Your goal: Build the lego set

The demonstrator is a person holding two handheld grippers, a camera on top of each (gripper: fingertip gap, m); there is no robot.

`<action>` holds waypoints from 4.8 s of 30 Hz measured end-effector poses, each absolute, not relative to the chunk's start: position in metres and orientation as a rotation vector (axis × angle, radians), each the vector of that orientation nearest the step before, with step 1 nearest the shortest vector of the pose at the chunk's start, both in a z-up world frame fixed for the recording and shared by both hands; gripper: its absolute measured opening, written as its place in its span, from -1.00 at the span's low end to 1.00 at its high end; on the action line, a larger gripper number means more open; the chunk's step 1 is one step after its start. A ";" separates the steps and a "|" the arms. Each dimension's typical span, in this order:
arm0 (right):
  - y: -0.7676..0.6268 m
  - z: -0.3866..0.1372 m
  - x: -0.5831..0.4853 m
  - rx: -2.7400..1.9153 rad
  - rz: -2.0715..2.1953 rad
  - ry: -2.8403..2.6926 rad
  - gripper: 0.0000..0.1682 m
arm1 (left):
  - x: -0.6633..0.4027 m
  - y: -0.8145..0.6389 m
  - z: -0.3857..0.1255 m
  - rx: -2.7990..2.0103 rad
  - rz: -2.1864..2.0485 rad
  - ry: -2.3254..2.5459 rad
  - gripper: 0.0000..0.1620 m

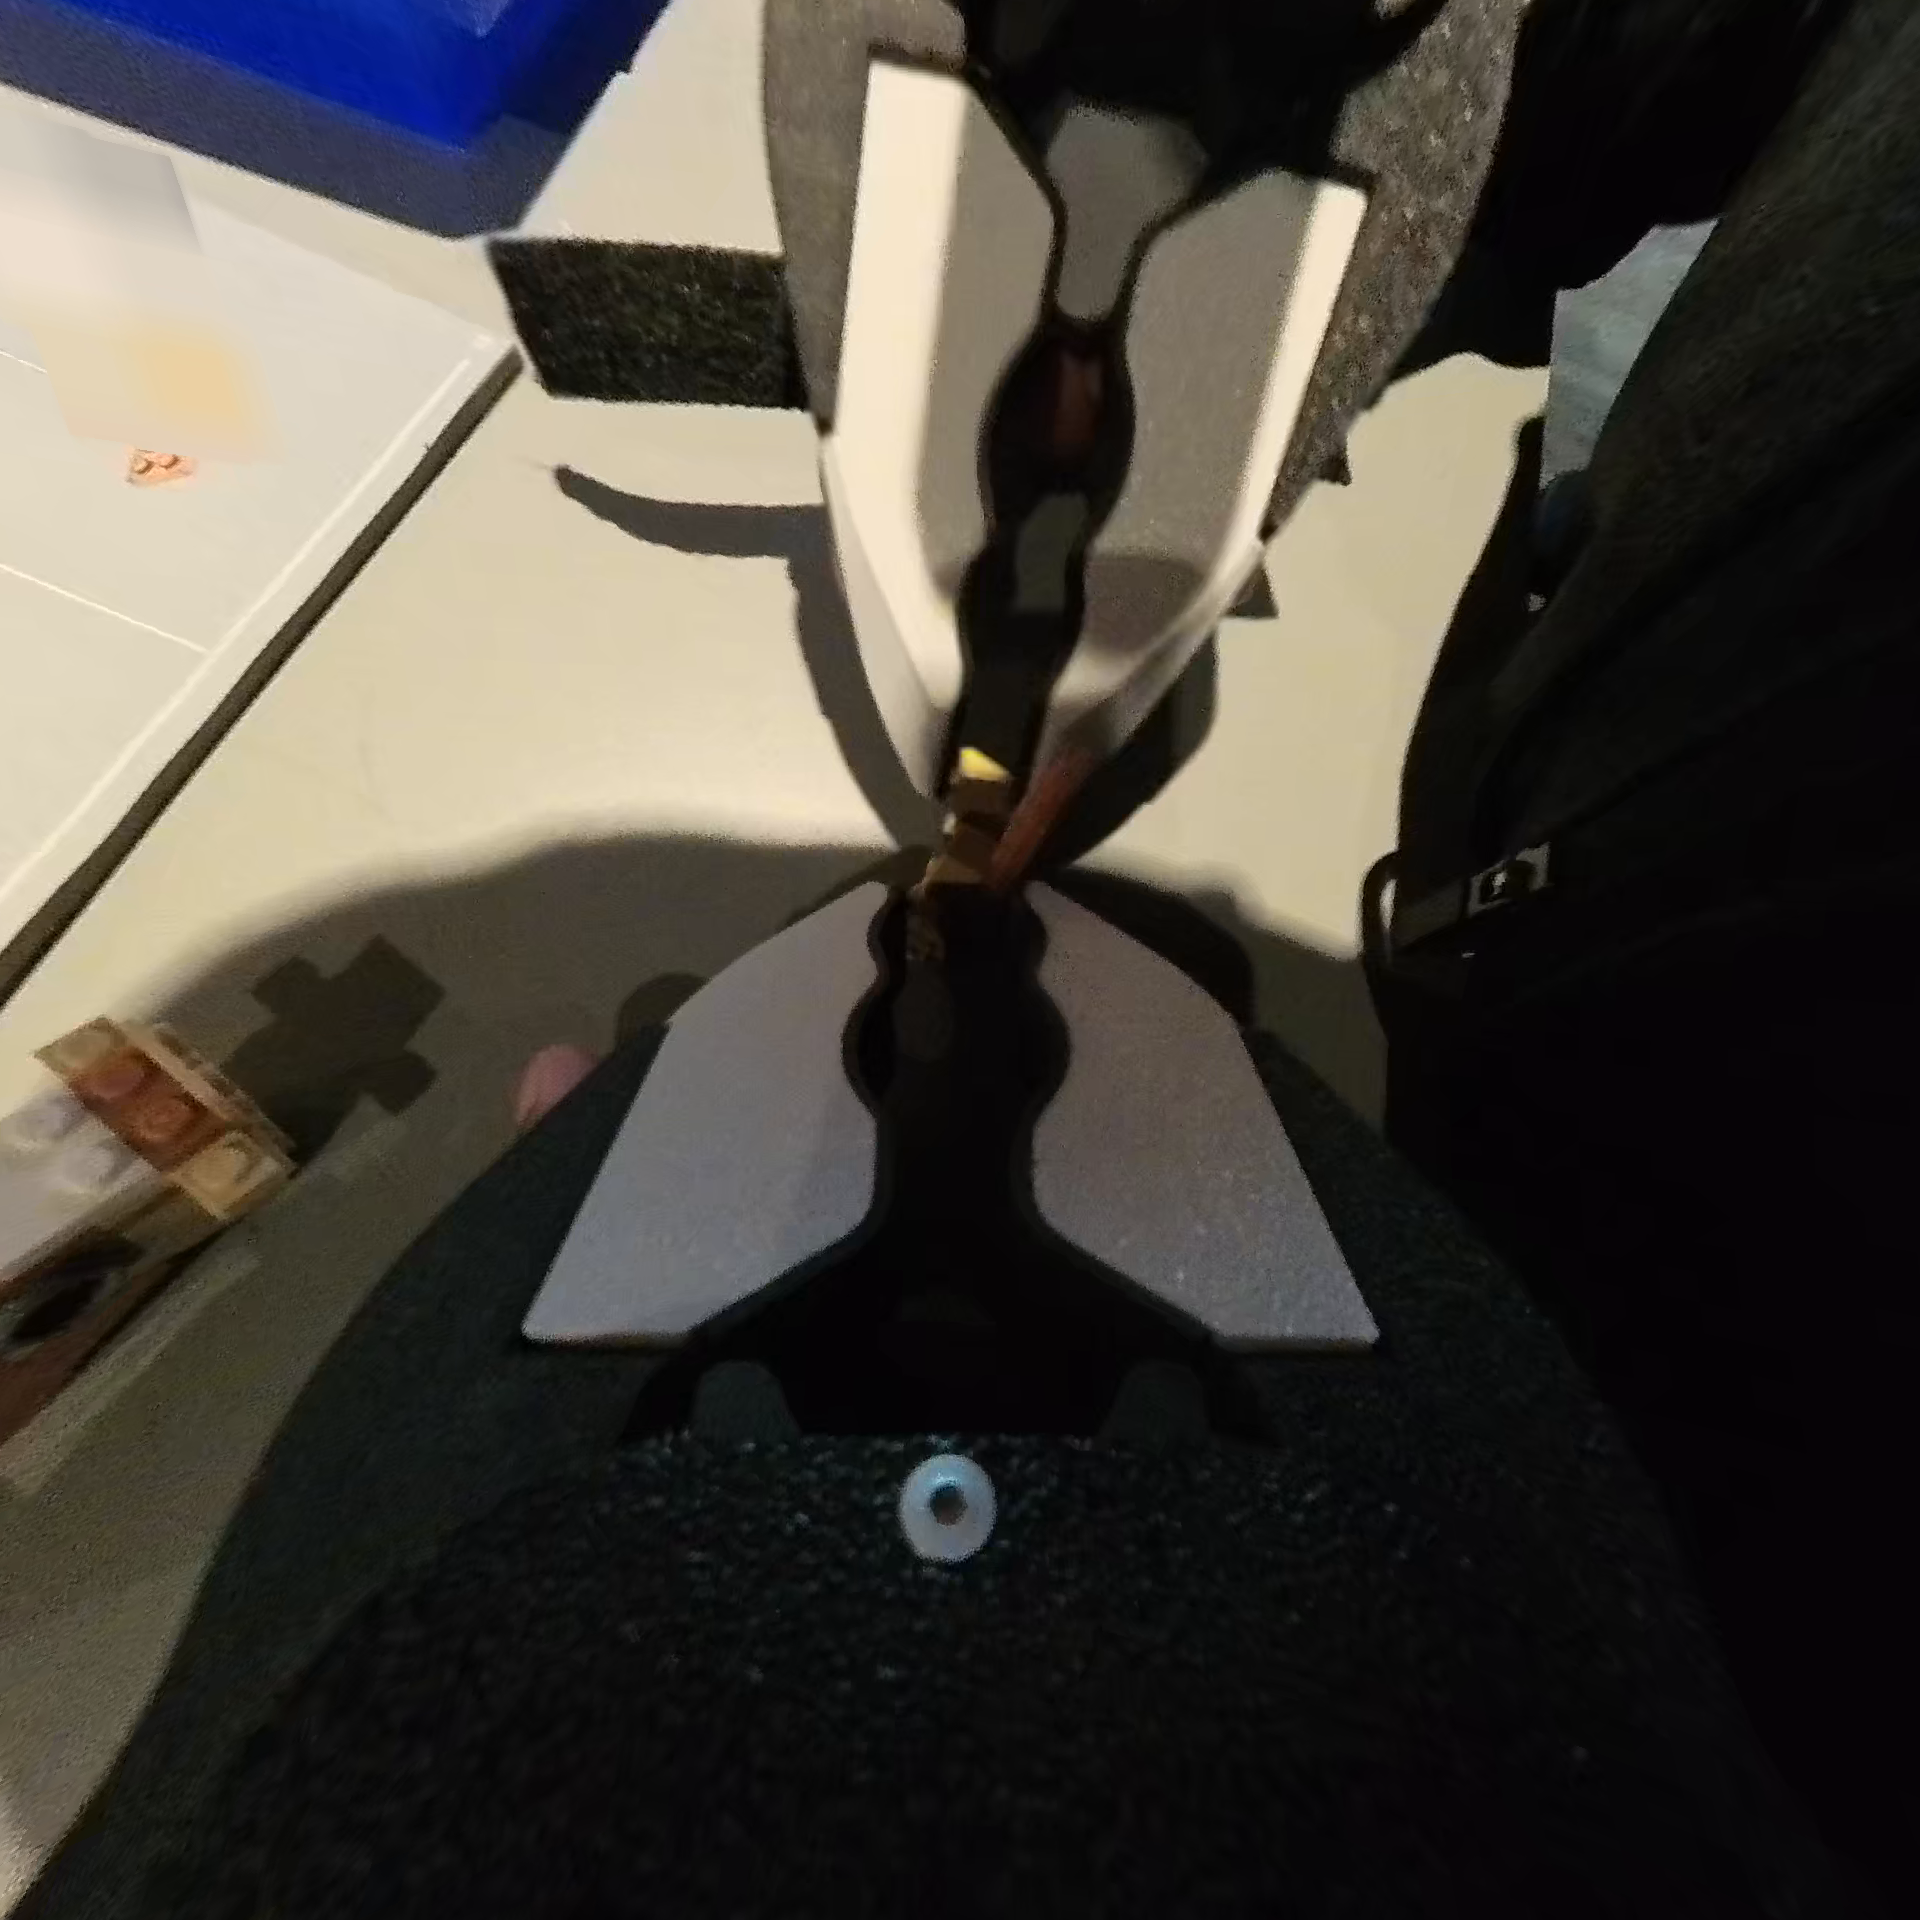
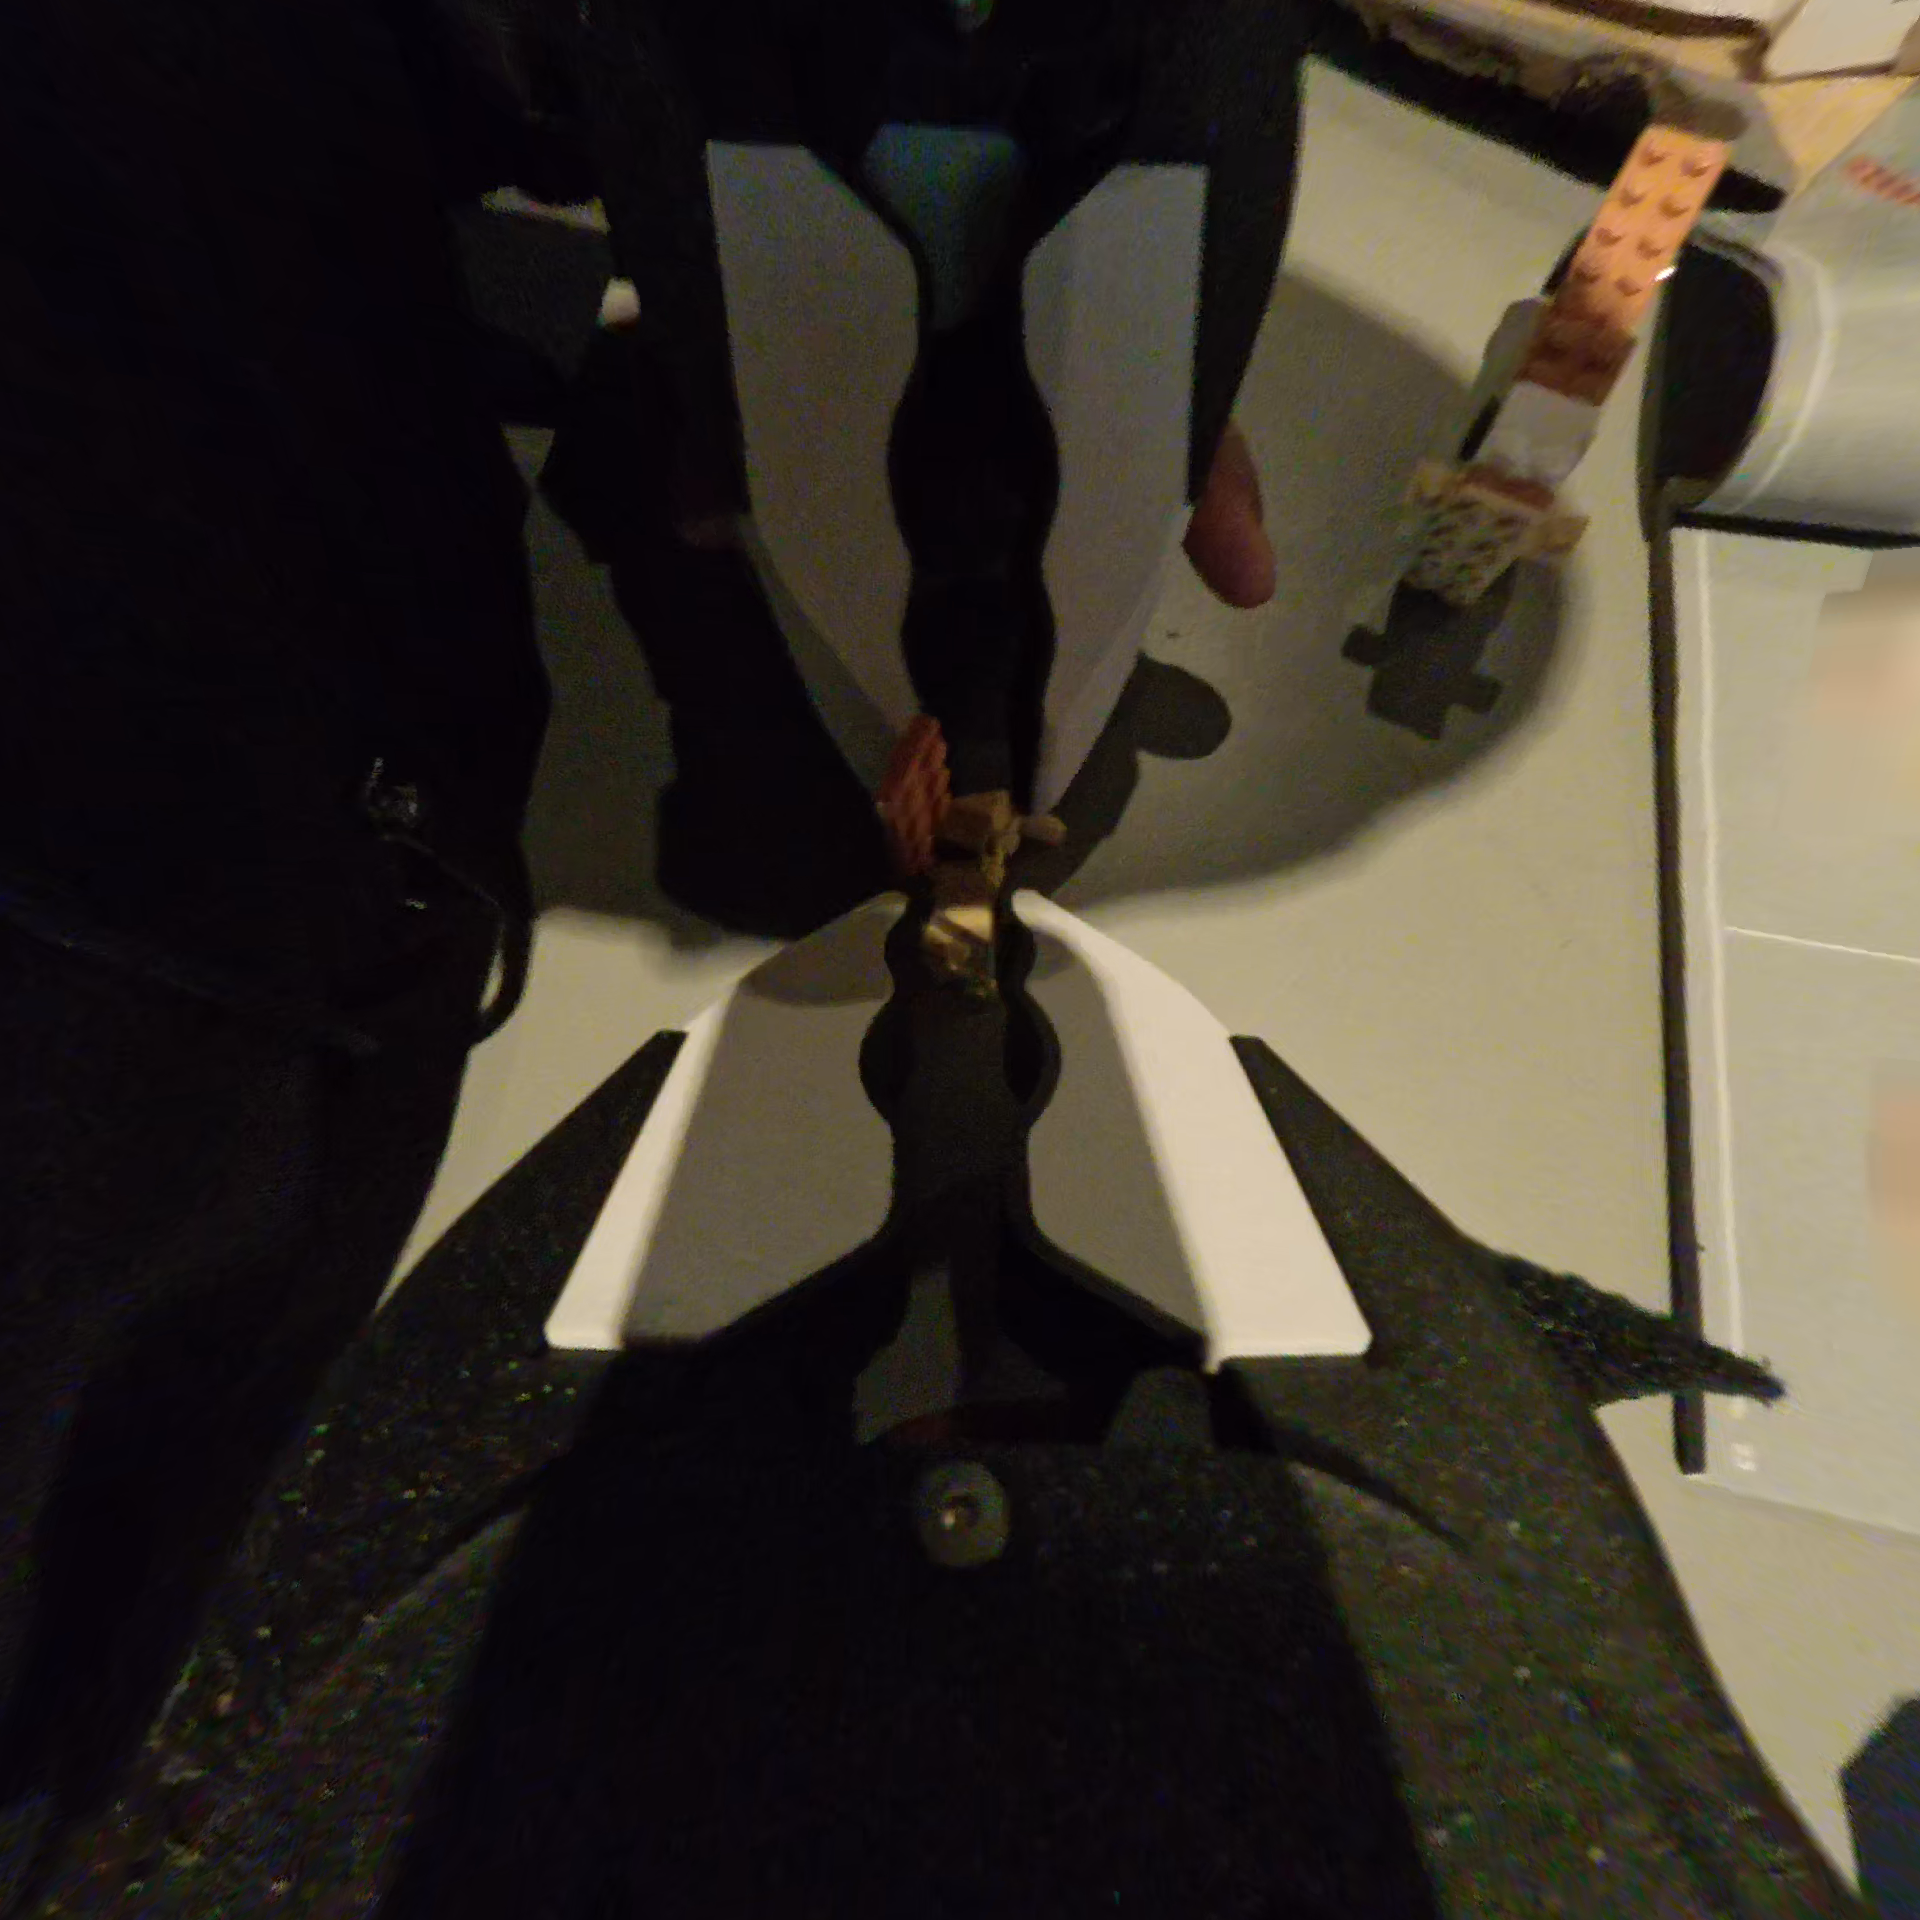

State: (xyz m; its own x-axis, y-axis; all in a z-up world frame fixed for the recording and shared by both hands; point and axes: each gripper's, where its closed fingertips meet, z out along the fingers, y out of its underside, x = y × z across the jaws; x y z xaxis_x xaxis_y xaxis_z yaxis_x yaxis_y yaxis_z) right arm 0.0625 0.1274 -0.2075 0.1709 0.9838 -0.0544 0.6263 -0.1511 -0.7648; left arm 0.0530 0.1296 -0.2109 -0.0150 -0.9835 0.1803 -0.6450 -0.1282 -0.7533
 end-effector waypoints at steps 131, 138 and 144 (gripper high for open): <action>0.173 -0.140 0.077 -1.316 -0.003 -1.164 -0.87 | 0.086 0.164 -0.141 -1.820 -1.532 1.157 -0.75; 0.168 -0.145 0.074 -1.372 0.111 -1.169 -0.75 | 0.085 0.164 -0.141 -1.717 -1.446 1.217 -0.91; 0.157 -0.144 0.074 -1.669 0.696 -0.968 -0.76 | 0.077 0.175 -0.144 -1.350 -0.833 1.457 -0.91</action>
State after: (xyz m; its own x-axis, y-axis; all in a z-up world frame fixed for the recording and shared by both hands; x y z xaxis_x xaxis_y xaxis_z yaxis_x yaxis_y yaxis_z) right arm 0.0740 0.1567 -0.1442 0.5060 0.8624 0.0152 0.2609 -0.1363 -0.9557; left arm 0.0769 0.1747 -0.1439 0.0586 -0.9803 -0.1885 -0.3348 0.1586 -0.9288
